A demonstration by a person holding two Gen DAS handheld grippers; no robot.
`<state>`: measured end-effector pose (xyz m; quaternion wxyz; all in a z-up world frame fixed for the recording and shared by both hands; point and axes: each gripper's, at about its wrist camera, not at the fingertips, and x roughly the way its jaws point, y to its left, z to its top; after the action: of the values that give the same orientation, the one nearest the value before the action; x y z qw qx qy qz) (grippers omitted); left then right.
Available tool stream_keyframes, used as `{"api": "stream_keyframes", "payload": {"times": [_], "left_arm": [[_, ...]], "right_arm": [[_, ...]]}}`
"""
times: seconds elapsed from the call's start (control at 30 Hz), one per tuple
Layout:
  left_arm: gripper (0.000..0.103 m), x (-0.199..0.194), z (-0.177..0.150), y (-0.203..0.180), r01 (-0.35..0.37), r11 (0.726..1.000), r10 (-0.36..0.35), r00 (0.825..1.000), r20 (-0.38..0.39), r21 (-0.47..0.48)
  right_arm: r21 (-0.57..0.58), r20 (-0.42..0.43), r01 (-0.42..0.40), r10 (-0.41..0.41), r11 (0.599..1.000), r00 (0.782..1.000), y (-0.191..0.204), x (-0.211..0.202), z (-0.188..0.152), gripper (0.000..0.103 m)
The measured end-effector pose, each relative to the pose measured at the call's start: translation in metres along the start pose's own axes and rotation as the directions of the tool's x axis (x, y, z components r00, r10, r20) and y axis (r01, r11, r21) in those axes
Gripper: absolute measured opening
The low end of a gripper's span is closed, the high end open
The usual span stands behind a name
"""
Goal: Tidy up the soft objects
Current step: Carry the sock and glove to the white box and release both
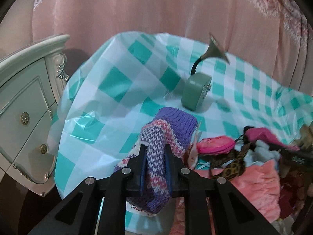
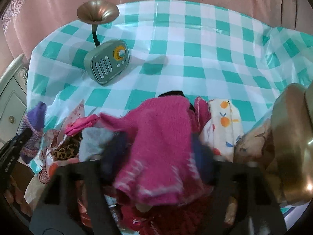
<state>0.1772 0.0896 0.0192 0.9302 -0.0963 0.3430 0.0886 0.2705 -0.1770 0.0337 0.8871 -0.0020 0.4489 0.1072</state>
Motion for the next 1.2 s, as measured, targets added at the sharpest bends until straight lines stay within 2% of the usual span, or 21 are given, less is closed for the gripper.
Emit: {"api": "stream_keyframes", "payload": {"times": [0.1, 0.2, 0.3, 0.5, 0.8, 0.97, 1.2], "left_arm": [[0.017, -0.01, -0.002, -0.001, 0.024, 0.999, -0.024, 0.999, 0.034, -0.022], [0.017, -0.02, -0.005, -0.003, 0.043, 0.998, -0.041, 0.997, 0.062, -0.036], [0.017, -0.029, -0.007, -0.004, 0.056, 0.997, -0.051, 0.994, 0.093, -0.048], [0.017, -0.041, -0.012, 0.0, 0.068, 0.994, -0.057, 0.99, 0.129, -0.087], [0.017, -0.07, -0.025, -0.011, 0.108, 0.99, -0.09, 0.978, 0.186, -0.091], [0.017, -0.089, -0.034, -0.023, 0.136, 0.987, -0.116, 0.972, 0.206, -0.085], [0.017, -0.115, -0.047, -0.052, 0.199, 0.979, -0.185, 0.959, 0.217, -0.046]], "right_arm": [[-0.004, 0.012, -0.002, 0.003, 1.0, 1.0, 0.0, -0.001, -0.003, 0.038], [-0.015, 0.054, -0.001, 0.001, 1.0, 0.999, 0.001, -0.008, -0.004, 0.029], [-0.024, 0.096, 0.001, 0.001, 1.0, 0.995, 0.002, -0.018, -0.005, 0.025], [-0.049, 0.232, 0.001, 0.011, 0.999, 0.973, 0.006, -0.054, -0.008, 0.024], [-0.107, 0.404, 0.04, 0.007, 0.993, 0.915, 0.016, -0.11, -0.037, 0.024], [-0.103, 0.438, 0.042, 0.007, 0.994, 0.899, 0.011, -0.137, -0.061, 0.024], [-0.096, 0.439, 0.036, 0.01, 0.995, 0.898, -0.007, -0.168, -0.1, 0.024]]}}
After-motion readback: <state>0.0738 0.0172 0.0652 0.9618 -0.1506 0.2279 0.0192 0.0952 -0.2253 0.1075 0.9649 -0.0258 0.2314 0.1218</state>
